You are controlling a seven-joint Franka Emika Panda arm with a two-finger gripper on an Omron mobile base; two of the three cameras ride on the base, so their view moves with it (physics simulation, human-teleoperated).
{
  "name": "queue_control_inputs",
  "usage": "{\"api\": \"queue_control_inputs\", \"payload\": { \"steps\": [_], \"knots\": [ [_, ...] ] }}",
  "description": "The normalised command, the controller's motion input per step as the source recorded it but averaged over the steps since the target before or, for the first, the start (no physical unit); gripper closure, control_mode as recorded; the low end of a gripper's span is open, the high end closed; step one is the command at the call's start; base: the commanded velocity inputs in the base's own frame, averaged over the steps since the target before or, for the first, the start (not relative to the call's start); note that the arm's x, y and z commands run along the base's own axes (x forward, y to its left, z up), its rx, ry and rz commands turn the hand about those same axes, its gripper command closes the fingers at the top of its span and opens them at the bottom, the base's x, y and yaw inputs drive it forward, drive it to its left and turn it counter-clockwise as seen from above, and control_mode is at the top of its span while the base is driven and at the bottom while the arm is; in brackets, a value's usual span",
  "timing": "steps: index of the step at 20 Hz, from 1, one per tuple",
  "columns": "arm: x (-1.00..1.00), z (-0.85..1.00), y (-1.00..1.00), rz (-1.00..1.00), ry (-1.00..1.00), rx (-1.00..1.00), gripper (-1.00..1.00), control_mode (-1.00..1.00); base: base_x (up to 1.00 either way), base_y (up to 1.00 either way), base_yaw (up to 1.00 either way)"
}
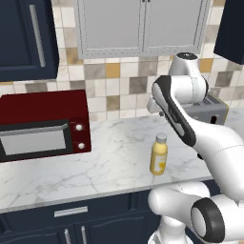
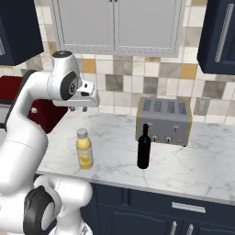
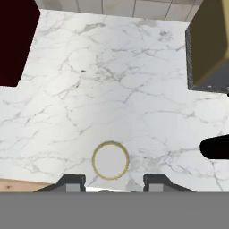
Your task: There is a wine glass and glass cup on the dining counter. Place the wine bottle next to the wine glass and the juice bottle next to the glass cup.
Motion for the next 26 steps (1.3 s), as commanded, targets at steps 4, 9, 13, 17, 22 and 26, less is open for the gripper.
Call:
{"api": "queue_control_inputs", "payload": {
  "steps": [4,9,13,17,22,26],
  "knots": [
    [-0.05,0.0,0.0,0.0,0.0,0.0,-1.0,-1.0,0.0,0.0,0.0],
    [-0.24,-0.05,-0.02,0.0,-0.02,0.01,-1.0,-1.0,0.0,0.0,0.0],
    [-0.3,-0.11,-0.1,0.0,-0.01,0.13,-1.0,-1.0,0.0,0.0,0.0],
    [-0.09,-0.15,-0.02,0.01,0.09,0.05,-1.0,-1.0,0.0,0.0,0.0],
    [-0.01,-0.19,0.0,0.04,0.04,0.09,-1.0,-1.0,0.0,0.0,0.0],
    [-0.02,-0.21,-0.05,0.08,-0.01,0.15,-1.0,-1.0,0.0,0.0,0.0]
  ]
}}
